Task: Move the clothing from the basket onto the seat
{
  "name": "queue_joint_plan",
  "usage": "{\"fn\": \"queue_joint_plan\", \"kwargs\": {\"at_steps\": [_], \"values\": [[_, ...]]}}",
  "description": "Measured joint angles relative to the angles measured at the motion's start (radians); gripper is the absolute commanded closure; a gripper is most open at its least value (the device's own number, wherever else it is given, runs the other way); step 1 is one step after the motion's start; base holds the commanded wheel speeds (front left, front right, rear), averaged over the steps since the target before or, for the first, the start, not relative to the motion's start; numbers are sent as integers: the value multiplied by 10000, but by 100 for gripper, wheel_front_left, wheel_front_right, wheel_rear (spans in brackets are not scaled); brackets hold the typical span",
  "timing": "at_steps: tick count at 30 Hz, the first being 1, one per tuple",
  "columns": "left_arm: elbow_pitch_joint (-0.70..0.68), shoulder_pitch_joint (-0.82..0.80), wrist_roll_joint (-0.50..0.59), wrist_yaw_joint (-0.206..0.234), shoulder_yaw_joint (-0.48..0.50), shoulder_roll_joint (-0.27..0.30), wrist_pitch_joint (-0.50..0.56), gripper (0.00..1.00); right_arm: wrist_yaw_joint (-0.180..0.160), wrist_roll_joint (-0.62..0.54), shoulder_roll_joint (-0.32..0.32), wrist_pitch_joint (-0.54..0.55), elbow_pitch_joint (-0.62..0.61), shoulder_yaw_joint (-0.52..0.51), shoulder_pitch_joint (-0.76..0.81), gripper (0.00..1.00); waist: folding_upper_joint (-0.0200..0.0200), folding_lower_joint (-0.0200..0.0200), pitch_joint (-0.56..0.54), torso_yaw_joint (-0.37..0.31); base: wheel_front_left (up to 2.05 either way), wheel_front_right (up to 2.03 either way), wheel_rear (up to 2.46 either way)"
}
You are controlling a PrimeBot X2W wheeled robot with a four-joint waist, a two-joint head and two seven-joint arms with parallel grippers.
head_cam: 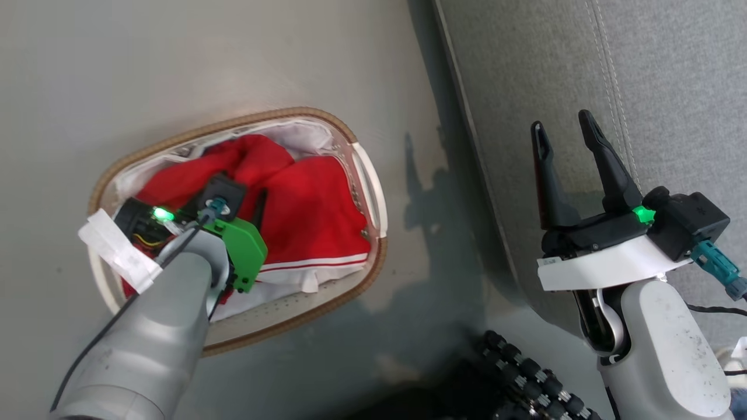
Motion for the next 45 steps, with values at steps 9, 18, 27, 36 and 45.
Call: {"fn": "queue_joint_plan", "kwargs": {"at_steps": [9,18,27,36,45], "values": [[474,-294,-159,2,-63,-58,-15,100,0,151,6,0,4,282,-92,0,0,0,709,-476,0,0,0],[-198,103,-330,-107,-370,-499,-102,100,0,-196,12,0,265,307,-87,0,0,0,260,-326,0,0,0],[-1887,1343,-500,-140,-686,-594,-104,100,0,-809,17,0,704,192,378,0,0,-1,-1020,169,0,0,0],[-3607,2341,-972,-150,-1256,-477,-104,100,2,-1455,23,0,1083,111,1182,0,0,-1,-2776,783,0,0,0],[-5373,2286,-1139,-153,-1883,495,-115,100,2,-1751,21,0,1375,50,1970,0,0,-2,-4677,1302,0,0,0]]}}
